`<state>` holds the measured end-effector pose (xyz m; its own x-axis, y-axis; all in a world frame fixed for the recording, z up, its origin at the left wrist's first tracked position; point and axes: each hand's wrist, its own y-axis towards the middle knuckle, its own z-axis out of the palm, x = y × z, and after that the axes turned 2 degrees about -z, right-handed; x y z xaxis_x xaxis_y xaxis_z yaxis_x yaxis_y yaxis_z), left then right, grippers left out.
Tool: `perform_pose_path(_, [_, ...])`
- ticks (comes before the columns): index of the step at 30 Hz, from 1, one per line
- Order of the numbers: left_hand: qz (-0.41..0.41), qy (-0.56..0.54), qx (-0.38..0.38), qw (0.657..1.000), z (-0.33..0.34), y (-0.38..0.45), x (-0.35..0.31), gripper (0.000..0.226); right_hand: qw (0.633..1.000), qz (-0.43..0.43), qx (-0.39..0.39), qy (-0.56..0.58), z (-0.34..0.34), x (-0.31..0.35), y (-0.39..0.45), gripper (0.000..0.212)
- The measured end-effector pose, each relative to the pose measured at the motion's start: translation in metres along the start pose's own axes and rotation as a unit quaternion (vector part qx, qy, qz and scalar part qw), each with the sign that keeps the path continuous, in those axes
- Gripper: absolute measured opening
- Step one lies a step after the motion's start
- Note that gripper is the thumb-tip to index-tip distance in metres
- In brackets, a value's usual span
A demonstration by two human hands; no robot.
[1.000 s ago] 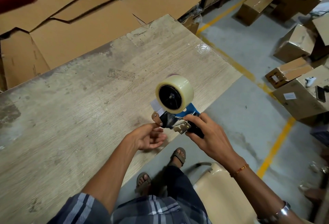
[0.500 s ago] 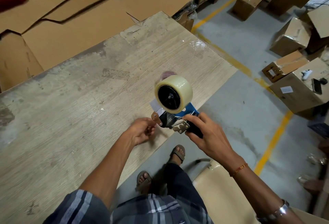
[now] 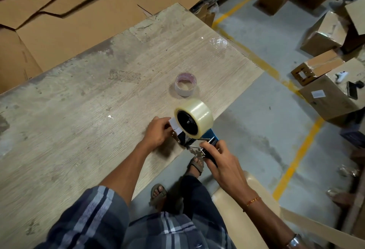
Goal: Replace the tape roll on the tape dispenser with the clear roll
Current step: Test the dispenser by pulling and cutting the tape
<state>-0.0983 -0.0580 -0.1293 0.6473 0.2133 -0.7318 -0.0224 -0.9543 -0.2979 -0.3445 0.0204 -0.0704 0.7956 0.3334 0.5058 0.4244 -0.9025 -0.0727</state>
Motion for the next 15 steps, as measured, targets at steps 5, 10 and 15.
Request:
perform_pose_path(5, [0.037,0.124,-0.103,0.986,0.016,-0.001,0.009,0.026,1.0,0.02,0.013,0.014,0.019,-0.002,-0.008,0.052])
perform_pose_path(10, [0.017,0.218,-0.086,0.972,0.013,0.008,0.019,0.049,1.0,0.012,0.023,0.0,0.028,-0.002,-0.013,0.049])
perform_pose_path(15, [-0.025,0.267,0.004,0.963,0.005,0.023,0.039,0.093,1.0,0.007,0.027,0.0,0.028,-0.008,-0.014,0.052])
